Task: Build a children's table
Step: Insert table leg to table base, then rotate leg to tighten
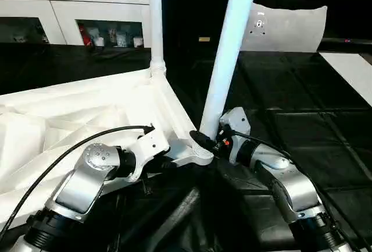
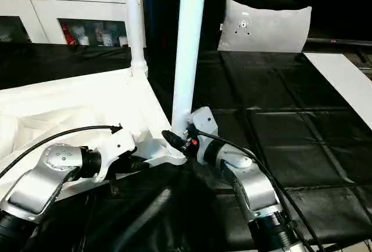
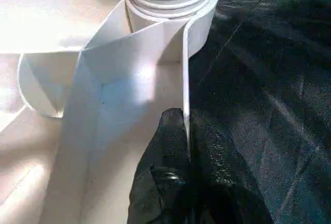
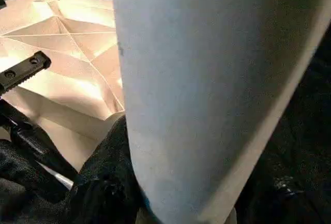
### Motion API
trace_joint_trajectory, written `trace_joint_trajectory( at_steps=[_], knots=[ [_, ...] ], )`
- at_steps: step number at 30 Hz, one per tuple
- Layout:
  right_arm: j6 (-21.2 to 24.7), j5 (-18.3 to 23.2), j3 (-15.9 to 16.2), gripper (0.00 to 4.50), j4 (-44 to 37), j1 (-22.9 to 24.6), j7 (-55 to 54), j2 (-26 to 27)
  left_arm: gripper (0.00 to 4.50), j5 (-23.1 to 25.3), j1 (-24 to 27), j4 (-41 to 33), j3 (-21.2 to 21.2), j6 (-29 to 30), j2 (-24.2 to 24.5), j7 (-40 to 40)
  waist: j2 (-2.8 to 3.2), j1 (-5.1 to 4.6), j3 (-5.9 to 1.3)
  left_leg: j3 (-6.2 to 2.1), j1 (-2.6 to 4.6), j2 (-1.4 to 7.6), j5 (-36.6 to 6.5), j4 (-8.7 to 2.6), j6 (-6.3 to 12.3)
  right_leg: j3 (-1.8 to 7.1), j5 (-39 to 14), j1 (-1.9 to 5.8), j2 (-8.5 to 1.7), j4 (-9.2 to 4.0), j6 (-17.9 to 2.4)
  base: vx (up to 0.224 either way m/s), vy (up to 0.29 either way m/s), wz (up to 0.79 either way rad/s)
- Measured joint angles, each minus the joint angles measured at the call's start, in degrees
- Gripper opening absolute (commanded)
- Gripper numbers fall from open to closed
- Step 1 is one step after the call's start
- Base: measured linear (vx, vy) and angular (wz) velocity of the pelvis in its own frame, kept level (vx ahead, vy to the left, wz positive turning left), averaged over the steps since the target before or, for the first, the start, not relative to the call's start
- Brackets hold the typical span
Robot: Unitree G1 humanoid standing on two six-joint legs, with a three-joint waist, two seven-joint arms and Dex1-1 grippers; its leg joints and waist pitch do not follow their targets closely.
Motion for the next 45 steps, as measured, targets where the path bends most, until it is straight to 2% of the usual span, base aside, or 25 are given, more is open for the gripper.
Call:
trace_joint_trajectory(
  at_steps=[4,5,6,7,14,16,20,29,31,35,39,45],
  knots=[
    [-1.66,0.03,-0.58,1.91,1.54,-0.13,0.49,0.48,0.0,0.02,-0.05,0.67,-0.2,-1.39,-0.27,0.62,0.0,0.06,0.0,0.0,0.0,0.0,0.0,0.02,0.0,0.01,-0.01,0.01,0.0,0.0,0.01,0.0,0.0,0.0],
    [-1.85,0.03,-0.81,2.26,1.95,-0.24,0.54,0.75,0.0,-0.21,-0.07,1.29,-0.19,-2.36,-0.42,0.65,-0.01,0.06,-0.01,0.0,0.01,0.0,0.0,0.03,0.0,0.01,-0.01,0.02,0.0,0.0,0.02,0.0,0.0,0.0],
    [-1.91,0.03,-0.94,2.26,2.23,-0.34,0.55,0.9,0.0,-0.36,-0.12,1.79,-0.18,-3.02,-0.43,0.68,-0.01,0.07,-0.01,0.0,0.01,0.0,0.0,0.03,0.0,0.01,-0.01,0.02,0.0,-0.01,0.02,0.0,0.0,0.0],
    [-2.01,0.03,-1.01,2.61,2.64,-0.57,0.55,0.98,0.0,-0.45,-0.21,2.57,-0.16,-4.16,-0.14,0.62,-0.02,0.06,-0.01,0.0,0.01,0.0,0.0,0.04,0.0,0.01,-0.01,0.03,0.0,-0.01,0.02,0.0,0.0,0.0],
    [-2.44,0.0,-1.1,3.09,5.95,-0.62,0.62,1.07,0.0,-1.03,-1.65,5.72,-0.68,-8.09,-0.13,-0.54,-0.01,0.72,-0.01,-0.01,-0.07,-0.01,0.0,0.05,0.0,0.0,0.01,-0.03,0.0,0.01,-0.01,0.0,0.0,0.0],
    [-3.28,-0.04,-1.12,3.36,6.26,0.07,0.93,0.81,0.0,-1.21,-2.37,7.1,-0.96,-9.96,-0.03,-1.2,0.07,0.93,0.04,-0.01,-0.18,-0.01,0.01,0.04,0.0,0.0,0.2,-0.12,0.0,0.01,-0.33,0.0,0.0,0.0],
    [-4.7,-0.34,-1.12,3.62,6.19,2.39,2.74,-0.9,0.0,-1.73,-4.02,9.75,-1.07,-12.92,0.56,-2.28,0.14,1.53,0.06,-0.01,-0.69,0.01,0.05,0.04,-0.01,-0.06,0.25,-0.59,0.0,0.07,-0.37,0.0,0.0,0.0],
    [-5.66,2.56,-2.43,4.32,3.75,5.8,9.8,-6.4,0.0,-2.0,-6.66,14.67,-1.44,-18.26,2.35,-6.2,0.16,2.6,0.07,0.0,-0.8,0.02,0.06,0.14,0.0,-0.08,0.27,-0.64,0.0,0.04,-0.38,0.0,0.0,0.0],
    [-5.7,3.31,-3.76,4.43,3.75,6.51,11.69,-7.67,0.0,-2.15,-7.12,15.76,-1.47,-19.43,2.88,-7.28,0.17,2.6,0.07,0.0,-0.8,0.02,0.06,0.19,0.01,-0.07,0.27,-0.64,-0.01,0.06,-0.39,0.0,0.0,0.0],
    [-7.9,4.47,-4.04,4.43,2.77,6.04,16.66,-11.01,0.0,-2.15,-8.93,18.61,-2.54,-22.53,3.68,-10.42,0.19,2.81,0.09,-0.01,-0.81,0.03,0.07,0.22,0.01,-0.1,0.28,-0.64,-0.02,0.14,-0.4,0.0,0.0,0.0],
    [-8.18,5.0,-3.95,4.43,1.18,3.65,20.8,-13.27,0.0,-2.07,-10.4,20.57,-3.67,-24.96,4.27,-13.53,0.19,3.31,0.08,-0.01,-0.8,0.04,0.1,0.29,0.07,-0.13,0.28,-0.6,-0.03,0.21,-0.4,0.0,0.0,0.0],
    [-9.66,2.96,-0.67,4.43,1.1,2.26,24.2,-14.15,0.0,-2.09,-11.32,21.35,-5.27,-27.63,4.28,-17.18,0.17,4.1,0.08,-0.01,-0.86,0.04,0.07,0.52,0.13,-0.15,0.28,-0.57,-0.07,0.27,-0.41,0.0,0.0,0.0]
  ],
)
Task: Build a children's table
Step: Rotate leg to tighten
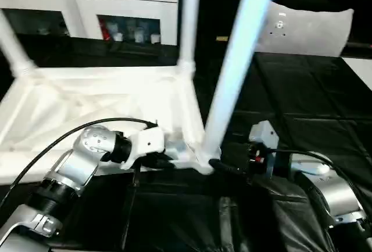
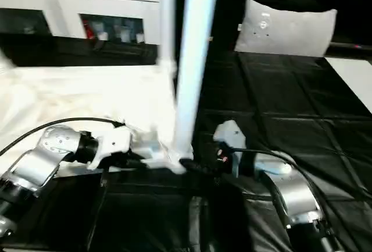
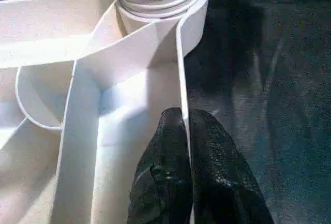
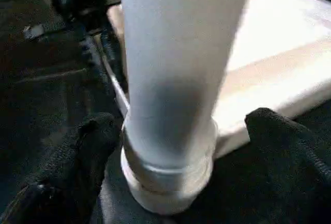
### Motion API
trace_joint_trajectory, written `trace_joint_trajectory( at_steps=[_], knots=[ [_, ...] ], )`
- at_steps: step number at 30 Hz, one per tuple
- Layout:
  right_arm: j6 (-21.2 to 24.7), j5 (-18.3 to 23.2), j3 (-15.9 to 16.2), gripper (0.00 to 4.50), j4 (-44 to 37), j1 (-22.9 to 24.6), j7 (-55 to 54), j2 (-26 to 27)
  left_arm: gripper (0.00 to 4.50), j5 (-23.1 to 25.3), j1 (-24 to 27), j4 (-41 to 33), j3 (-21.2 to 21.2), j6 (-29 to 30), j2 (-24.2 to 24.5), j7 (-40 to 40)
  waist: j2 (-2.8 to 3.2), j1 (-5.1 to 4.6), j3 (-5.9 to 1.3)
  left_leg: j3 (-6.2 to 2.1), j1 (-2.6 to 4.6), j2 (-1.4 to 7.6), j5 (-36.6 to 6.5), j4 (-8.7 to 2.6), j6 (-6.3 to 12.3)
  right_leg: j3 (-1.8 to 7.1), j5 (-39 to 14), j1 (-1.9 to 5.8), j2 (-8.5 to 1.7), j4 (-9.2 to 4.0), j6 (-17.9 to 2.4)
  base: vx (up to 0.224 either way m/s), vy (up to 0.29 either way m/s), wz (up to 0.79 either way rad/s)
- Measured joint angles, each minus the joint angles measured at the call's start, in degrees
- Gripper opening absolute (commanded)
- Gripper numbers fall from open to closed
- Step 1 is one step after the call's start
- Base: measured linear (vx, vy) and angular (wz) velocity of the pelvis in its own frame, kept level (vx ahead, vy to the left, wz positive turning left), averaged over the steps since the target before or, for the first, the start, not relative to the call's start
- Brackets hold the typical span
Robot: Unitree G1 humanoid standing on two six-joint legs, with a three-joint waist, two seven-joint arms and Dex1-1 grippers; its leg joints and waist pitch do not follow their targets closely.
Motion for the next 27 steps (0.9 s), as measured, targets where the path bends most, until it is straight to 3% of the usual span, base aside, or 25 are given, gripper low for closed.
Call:
trace_joint_trajectory(
  at_steps=[5,17,27],
  knots=[
    [0.51,0.01,1.98,4.05,1.0,-1.35,2.4,0.15,0.0,0.11,-1.26,1.68,-1.19,-2.19,0.01,-2.0,0.0,0.0,0.0,0.0,0.01,0.0,0.01,0.17,0.03,0.0,0.04,0.03,-0.03,0.14,-0.06,0.0,0.0,0.0],
    [1.51,0.07,2.18,2.88,3.27,-2.9,4.81,0.22,0.0,0.16,-2.24,3.77,-1.51,-4.4,-0.04,-3.28,-0.02,0.02,-0.01,0.0,0.02,0.02,0.03,0.32,0.03,0.0,0.04,0.0,-0.05,0.4,-0.06,0.0,0.0,0.0],
    [3.21,0.32,1.96,2.67,3.14,-2.96,4.59,0.73,0.0,-0.13,-2.28,4.29,-1.29,-4.2,-0.14,-3.37,-0.03,-0.02,-0.02,0.0,0.07,0.03,0.03,0.34,0.03,0.01,0.04,0.0,-0.05,0.47,-0.06,0.0,0.0,0.0]
  ],
)
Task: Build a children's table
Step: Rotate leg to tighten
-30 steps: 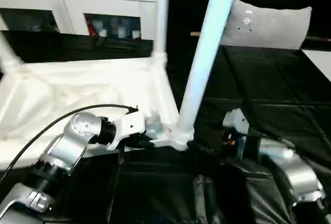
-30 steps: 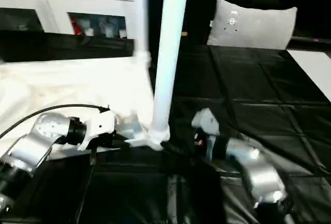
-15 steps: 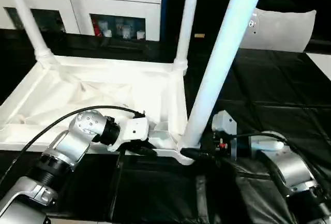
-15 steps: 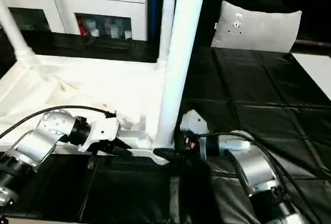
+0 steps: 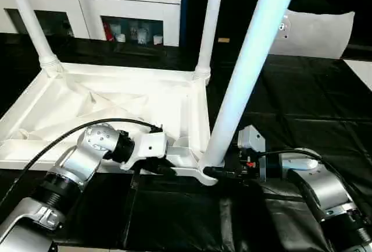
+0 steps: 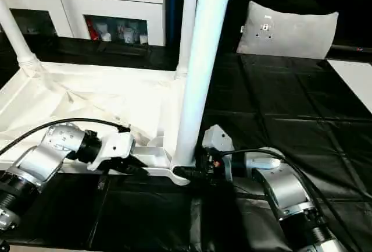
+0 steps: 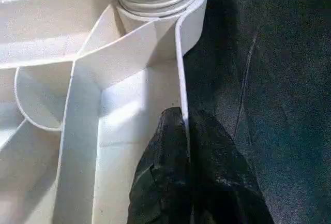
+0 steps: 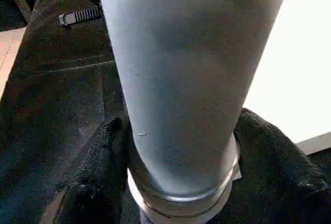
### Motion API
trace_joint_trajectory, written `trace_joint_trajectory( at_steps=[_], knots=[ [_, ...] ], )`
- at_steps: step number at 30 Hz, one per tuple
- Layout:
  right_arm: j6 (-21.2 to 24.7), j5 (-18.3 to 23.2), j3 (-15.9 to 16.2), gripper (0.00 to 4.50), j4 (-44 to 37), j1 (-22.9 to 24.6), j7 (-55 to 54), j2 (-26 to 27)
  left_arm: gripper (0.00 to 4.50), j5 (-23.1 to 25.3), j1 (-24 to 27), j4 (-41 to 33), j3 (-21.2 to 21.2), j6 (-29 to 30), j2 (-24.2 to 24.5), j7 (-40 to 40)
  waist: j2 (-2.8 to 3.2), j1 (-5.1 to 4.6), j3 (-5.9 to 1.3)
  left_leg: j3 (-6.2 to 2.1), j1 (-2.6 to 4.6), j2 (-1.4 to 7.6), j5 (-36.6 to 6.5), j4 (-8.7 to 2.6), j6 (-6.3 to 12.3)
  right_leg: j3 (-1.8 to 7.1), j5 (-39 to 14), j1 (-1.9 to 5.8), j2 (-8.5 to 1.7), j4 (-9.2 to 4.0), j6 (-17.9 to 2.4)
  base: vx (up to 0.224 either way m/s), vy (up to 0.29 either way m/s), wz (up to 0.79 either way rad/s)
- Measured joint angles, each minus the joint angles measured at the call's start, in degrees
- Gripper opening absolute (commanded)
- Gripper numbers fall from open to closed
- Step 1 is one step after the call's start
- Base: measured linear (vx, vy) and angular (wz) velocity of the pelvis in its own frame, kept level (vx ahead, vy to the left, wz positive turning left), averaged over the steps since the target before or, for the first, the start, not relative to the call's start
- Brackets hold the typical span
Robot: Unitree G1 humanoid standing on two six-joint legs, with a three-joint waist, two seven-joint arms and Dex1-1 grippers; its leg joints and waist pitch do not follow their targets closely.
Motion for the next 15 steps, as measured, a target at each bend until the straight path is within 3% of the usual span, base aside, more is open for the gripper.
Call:
trace_joint_trajectory(
  at_steps=[8,12,15],
  knots=[
    [6.13,0.41,-2.29,2.66,-2.62,2.35,-9.33,5.06,0.0,-0.59,1.31,-3.09,1.81,10.43,-1.65,5.02,-0.05,-0.54,-0.03,0.0,0.19,0.01,0.03,0.1,-0.07,0.06,0.03,0.03,0.0,0.24,-0.05,0.0,0.0,0.0],
    [8.68,-1.75,-5.43,2.66,-1.92,2.17,-22.45,12.14,0.0,0.62,1.95,-5.84,4.12,20.2,-5.48,12.92,-0.07,-2.17,-0.04,0.02,0.23,0.0,0.08,0.14,-0.15,0.14,0.07,-0.05,0.0,0.28,-0.11,0.0,0.0,0.0],
    [9.0,-4.52,-7.87,2.66,1.42,-0.48,-33.75,18.03,0.0,1.99,1.94,-7.32,5.94,27.58,-10.79,21.15,-0.05,-3.42,-0.04,0.02,0.19,0.0,0.08,0.16,-0.15,0.14,0.1,-0.13,0.01,0.29,-0.15,0.0,0.0,0.0]
  ],
)
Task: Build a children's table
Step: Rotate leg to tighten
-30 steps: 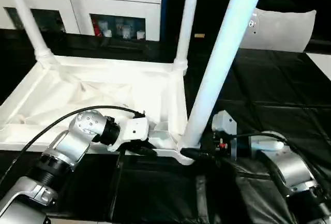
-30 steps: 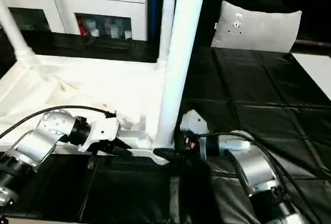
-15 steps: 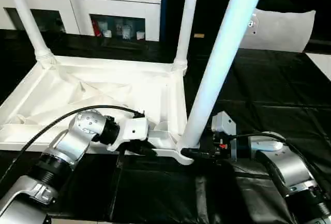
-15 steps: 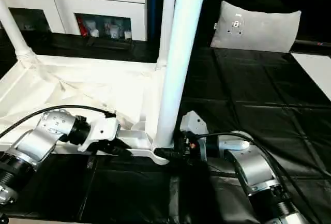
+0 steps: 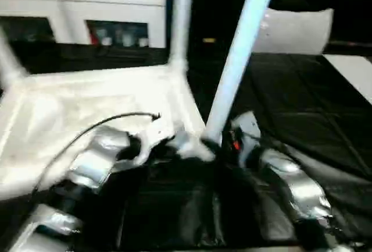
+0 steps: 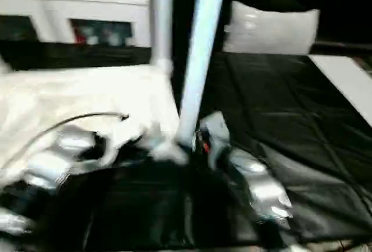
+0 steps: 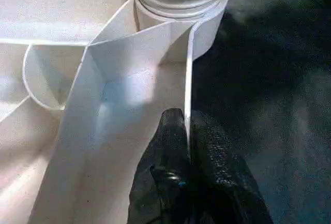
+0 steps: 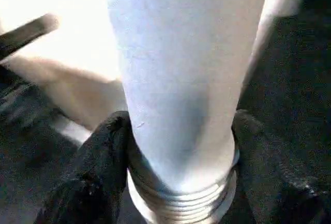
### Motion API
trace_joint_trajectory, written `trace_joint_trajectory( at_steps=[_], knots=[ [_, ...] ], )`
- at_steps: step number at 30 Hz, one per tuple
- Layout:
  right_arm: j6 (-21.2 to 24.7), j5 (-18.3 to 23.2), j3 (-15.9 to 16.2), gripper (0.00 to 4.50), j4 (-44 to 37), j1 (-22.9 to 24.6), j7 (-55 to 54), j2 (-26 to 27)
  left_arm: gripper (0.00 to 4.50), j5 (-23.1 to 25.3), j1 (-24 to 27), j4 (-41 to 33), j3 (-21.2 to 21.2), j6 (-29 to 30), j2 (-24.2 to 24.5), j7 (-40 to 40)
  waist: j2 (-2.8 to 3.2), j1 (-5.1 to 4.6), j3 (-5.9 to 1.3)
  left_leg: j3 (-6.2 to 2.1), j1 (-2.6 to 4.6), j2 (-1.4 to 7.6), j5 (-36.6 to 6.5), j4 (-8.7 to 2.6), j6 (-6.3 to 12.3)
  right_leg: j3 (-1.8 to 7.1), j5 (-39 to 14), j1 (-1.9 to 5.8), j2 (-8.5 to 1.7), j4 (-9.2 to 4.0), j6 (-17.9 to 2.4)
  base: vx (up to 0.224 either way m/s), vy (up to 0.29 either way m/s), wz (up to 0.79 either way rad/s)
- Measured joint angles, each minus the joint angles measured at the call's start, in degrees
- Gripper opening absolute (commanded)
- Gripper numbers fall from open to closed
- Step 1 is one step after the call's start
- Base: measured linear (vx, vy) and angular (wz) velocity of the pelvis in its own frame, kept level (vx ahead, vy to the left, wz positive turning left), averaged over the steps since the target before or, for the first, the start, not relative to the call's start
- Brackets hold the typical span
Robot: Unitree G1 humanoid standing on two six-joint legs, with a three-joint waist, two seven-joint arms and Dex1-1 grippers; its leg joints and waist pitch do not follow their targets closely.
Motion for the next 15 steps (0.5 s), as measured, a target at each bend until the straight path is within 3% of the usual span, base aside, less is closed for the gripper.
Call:
trace_joint_trajectory(
  at_steps=[4,8,9,15],
  knots=[
    [-0.15,-1.82,-2.18,2.66,3.32,-2.97,-10.61,4.74,0.0,0.63,-0.01,-1.24,1.05,5.41,-5.58,8.17,0.01,-0.23,0.0,-0.01,-0.08,0.03,-0.01,-0.09,0.0,-0.05,-0.03,-0.07,0.04,-0.03,0.06,0.0,0.0,0.0],
    [-0.77,-3.28,-2.73,2.66,4.94,-4.38,-13.2,6.45,0.0,1.56,-0.01,-1.91,0.98,6.07,-6.5,10.5,0.03,-0.19,0.01,-0.03,-0.15,0.05,-0.01,-0.27,0.0,-0.11,-0.03,-0.1,0.08,-0.24,0.06,0.0,0.0,0.0],
    [-0.77,-3.28,-2.86,3.01,4.95,-4.39,-13.2,6.57,0.0,1.57,-0.01,-1.95,0.97,6.07,-6.5,10.52,0.03,-0.18,0.01,-0.03,-0.16,0.05,-0.02,-0.27,0.01,-0.11,-0.03,-0.1,0.08,-0.27,0.06,0.0,0.0,0.0],
    [-1.58,-2.82,-3.33,3.61,5.03,-4.36,-12.55,7.31,0.0,2.04,-0.01,-1.99,0.25,4.72,-5.55,10.36,0.1,-0.37,0.06,-0.03,-0.16,0.05,-0.02,-0.29,0.01,-0.1,-0.03,-0.11,0.08,-0.31,0.06,0.0,0.0,0.0]
  ],
)
